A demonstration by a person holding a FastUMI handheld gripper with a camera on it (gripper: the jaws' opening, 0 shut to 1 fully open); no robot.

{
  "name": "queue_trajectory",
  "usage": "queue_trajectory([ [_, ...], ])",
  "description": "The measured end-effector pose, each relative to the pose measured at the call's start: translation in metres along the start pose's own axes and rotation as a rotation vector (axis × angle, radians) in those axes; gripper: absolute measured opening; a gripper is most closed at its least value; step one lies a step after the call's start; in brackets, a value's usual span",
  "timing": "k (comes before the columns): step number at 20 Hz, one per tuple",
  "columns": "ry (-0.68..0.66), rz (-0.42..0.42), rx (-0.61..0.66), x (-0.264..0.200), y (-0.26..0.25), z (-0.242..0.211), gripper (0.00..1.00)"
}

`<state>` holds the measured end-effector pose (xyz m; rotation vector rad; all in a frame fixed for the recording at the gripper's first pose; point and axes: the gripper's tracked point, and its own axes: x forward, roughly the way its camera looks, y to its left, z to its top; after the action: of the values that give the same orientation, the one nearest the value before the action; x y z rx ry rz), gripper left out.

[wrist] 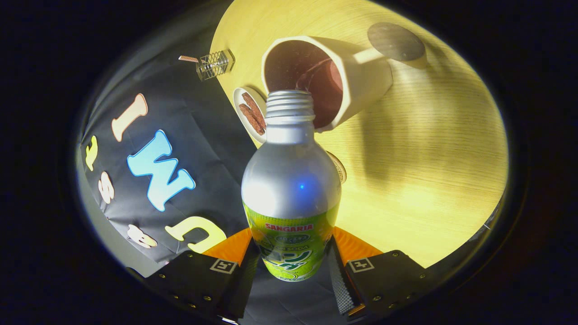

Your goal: Take the bottle from table, then pour the juice into the cup, finally place the bottle on the coaster

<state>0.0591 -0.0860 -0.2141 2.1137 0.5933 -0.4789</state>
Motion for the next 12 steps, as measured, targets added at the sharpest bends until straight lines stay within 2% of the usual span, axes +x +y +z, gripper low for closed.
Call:
queue_trajectory([
  [12, 0.027, -0.024, 0.006, 0.0010, -0.0021, -0.0107, 0.74],
])
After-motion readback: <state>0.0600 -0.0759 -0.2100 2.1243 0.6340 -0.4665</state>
